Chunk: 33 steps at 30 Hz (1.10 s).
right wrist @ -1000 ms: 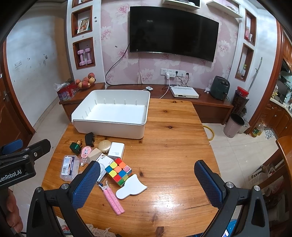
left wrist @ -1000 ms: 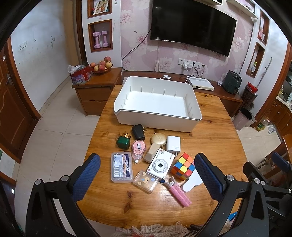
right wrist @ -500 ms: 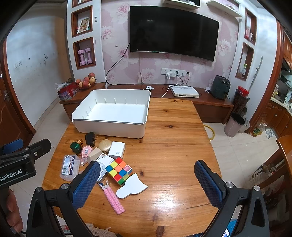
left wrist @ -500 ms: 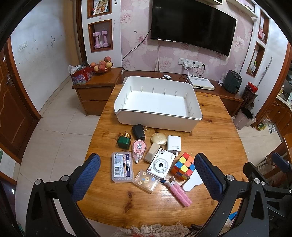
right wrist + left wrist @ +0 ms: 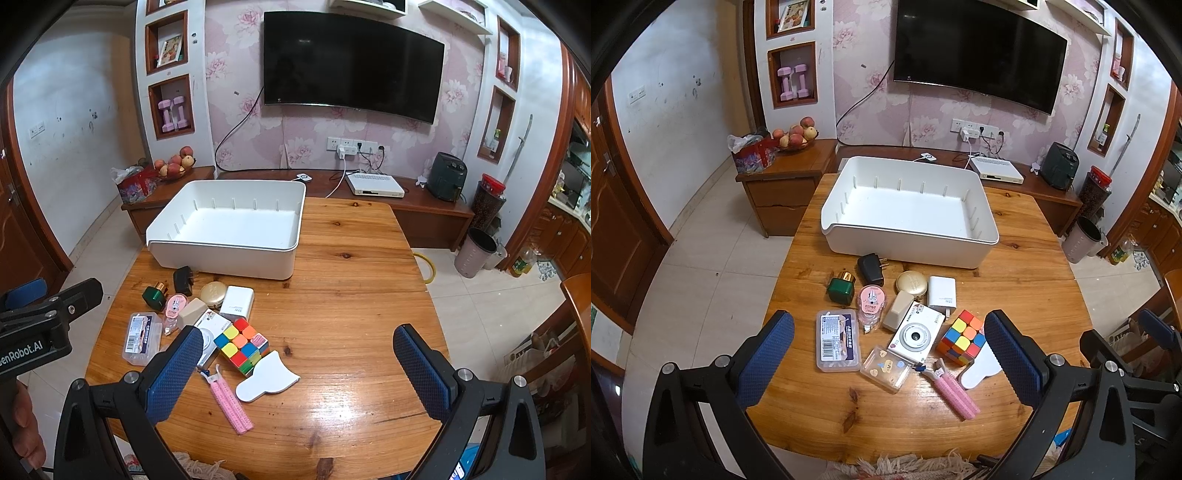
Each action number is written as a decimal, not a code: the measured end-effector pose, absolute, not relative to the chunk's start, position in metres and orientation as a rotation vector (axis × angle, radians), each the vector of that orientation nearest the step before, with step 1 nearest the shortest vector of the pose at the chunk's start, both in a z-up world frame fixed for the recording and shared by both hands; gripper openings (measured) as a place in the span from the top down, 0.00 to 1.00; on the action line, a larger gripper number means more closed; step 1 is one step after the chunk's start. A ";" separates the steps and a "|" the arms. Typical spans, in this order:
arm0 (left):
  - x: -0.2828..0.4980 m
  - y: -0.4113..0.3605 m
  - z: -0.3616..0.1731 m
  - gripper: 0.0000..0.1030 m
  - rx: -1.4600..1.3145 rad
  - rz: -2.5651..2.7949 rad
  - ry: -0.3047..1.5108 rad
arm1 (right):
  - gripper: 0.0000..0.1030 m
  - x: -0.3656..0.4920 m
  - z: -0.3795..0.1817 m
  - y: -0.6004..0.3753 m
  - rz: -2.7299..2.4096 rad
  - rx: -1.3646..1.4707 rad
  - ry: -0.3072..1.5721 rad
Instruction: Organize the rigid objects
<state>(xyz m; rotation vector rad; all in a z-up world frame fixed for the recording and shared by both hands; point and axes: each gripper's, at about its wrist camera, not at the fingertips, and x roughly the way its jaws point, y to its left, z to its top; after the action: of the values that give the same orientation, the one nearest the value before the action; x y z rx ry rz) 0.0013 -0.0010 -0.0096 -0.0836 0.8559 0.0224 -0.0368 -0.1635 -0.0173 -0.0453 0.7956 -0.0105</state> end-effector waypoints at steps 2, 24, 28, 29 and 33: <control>0.001 -0.002 -0.009 0.01 -0.084 0.024 0.856 | 0.00 -0.037 -0.017 -0.163 -0.011 -0.045 0.796; 0.000 0.004 -0.004 0.01 -0.083 0.026 0.854 | 0.00 -0.037 -0.014 -0.161 0.003 -0.061 0.769; 0.001 0.001 0.000 0.01 -0.062 0.016 0.854 | 0.00 -0.036 -0.010 -0.161 0.009 -0.066 0.757; 0.002 0.000 0.000 0.01 -0.057 0.012 0.854 | 0.00 -0.036 -0.009 -0.161 0.014 -0.066 0.755; 0.004 -0.001 0.004 0.01 -0.055 -0.001 0.859 | 0.00 -0.035 -0.004 -0.161 0.021 -0.075 0.746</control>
<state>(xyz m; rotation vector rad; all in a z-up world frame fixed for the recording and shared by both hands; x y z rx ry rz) 0.0035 -0.0011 0.0042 -0.0546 0.8589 -0.0008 -0.0346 -0.1609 -0.0040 -0.0745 0.7458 0.0211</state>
